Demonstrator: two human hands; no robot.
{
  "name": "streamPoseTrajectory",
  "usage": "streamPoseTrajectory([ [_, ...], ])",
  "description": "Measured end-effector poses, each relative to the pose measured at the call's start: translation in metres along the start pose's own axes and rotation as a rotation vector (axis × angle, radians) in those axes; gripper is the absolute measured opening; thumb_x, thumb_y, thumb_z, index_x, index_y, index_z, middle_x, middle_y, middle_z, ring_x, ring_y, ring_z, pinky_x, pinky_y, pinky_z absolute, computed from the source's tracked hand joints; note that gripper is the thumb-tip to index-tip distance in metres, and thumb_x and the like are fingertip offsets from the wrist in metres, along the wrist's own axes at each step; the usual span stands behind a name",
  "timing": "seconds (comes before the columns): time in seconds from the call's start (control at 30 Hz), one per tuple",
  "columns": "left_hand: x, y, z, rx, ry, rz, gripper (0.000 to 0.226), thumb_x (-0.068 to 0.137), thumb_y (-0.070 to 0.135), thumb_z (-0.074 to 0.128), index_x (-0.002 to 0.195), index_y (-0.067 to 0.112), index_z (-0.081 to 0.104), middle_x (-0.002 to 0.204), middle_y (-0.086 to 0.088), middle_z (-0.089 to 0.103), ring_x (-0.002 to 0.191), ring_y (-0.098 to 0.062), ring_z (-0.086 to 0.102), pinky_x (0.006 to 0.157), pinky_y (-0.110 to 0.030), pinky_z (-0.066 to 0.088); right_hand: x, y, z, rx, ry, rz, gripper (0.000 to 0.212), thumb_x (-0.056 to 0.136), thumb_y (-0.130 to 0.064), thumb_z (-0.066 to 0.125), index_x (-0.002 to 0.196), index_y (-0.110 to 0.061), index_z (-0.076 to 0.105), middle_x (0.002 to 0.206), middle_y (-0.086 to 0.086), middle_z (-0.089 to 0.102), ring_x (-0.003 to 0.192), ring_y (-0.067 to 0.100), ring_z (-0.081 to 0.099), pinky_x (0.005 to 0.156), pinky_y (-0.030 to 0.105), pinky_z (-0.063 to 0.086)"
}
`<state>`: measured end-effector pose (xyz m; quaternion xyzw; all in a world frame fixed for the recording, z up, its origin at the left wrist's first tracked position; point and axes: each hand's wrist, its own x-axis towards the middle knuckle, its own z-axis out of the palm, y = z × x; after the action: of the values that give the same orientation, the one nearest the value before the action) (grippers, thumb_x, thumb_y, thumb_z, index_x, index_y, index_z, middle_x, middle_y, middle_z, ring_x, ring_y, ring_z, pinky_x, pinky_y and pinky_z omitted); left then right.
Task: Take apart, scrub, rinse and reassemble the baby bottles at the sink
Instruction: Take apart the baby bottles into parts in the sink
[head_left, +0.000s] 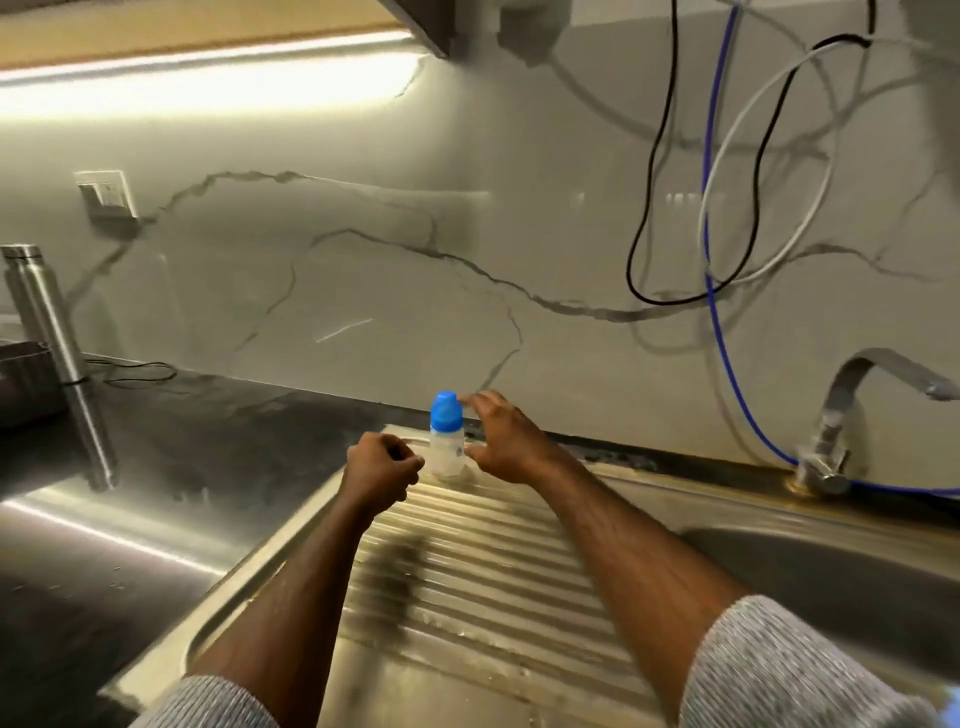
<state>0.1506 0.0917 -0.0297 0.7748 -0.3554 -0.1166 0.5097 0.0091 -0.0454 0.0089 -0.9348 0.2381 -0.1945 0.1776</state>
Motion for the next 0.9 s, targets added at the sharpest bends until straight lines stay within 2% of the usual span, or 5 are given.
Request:
streamPoseTrajectory([
  [0.23,0.003,-0.016,-0.013,-0.019,-0.060,0.048,0.008,0.092,0.008,0.071,0.087,0.003,0.072,0.074,-0.014,0.073,0.057,-0.019,0.066,0.064,-0.038,0.060,0.054,-0.018,0.019,-0.178,-0.108,0.069,0.090,0.090,-0.017,0.065,0.160,-0.029,0.010,0.168,-0.005,0.009,0.148,0.024,0.029,0.115,0.054,0.034],
  [0.37,-0.001,-0.022,-0.011,0.007,-0.088,0.080,0.008,0.092,0.009,0.072,0.086,0.003,0.073,0.072,-0.013,0.073,0.056,-0.020,0.065,0.058,-0.031,0.058,0.052,-0.019,0.032,-0.143,-0.013,0.145,0.065,0.095,-0.018,0.065,0.150,-0.026,0.030,0.148,0.005,0.031,0.120,0.032,0.055,0.098,0.045,0.049],
  [0.53,-0.006,-0.025,0.002,0.027,-0.029,0.090,0.006,0.087,0.011,0.078,0.091,0.010,0.073,0.075,-0.008,0.073,0.063,-0.018,0.066,0.056,-0.026,0.053,0.026,-0.001,0.033,0.141,0.167,0.176,0.044,0.091,-0.020,0.070,0.124,-0.022,0.040,0.128,0.006,0.047,0.104,0.024,0.055,0.075,0.032,0.045],
  [0.73,-0.027,0.005,0.050,0.088,-0.091,0.249,0.059,0.073,0.038,0.089,0.123,0.027,0.060,0.106,0.003,0.063,0.094,-0.013,0.061,0.071,-0.024,0.047,-0.050,0.038,-0.004,0.413,0.368,0.248,0.047,0.083,-0.035,0.079,0.113,-0.024,0.044,0.104,-0.003,0.055,0.081,0.007,0.058,0.064,0.020,0.048],
  [0.9,-0.070,0.058,0.112,0.026,-0.256,0.403,0.075,0.063,0.039,0.096,0.127,0.022,0.061,0.114,0.010,0.062,0.107,-0.005,0.057,0.082,-0.011,0.042,-0.141,0.097,-0.044,0.560,0.454,0.285,0.036,0.077,-0.037,0.082,0.105,-0.033,0.060,0.099,-0.005,0.065,0.079,0.026,0.069,0.069,0.046,0.063],
])
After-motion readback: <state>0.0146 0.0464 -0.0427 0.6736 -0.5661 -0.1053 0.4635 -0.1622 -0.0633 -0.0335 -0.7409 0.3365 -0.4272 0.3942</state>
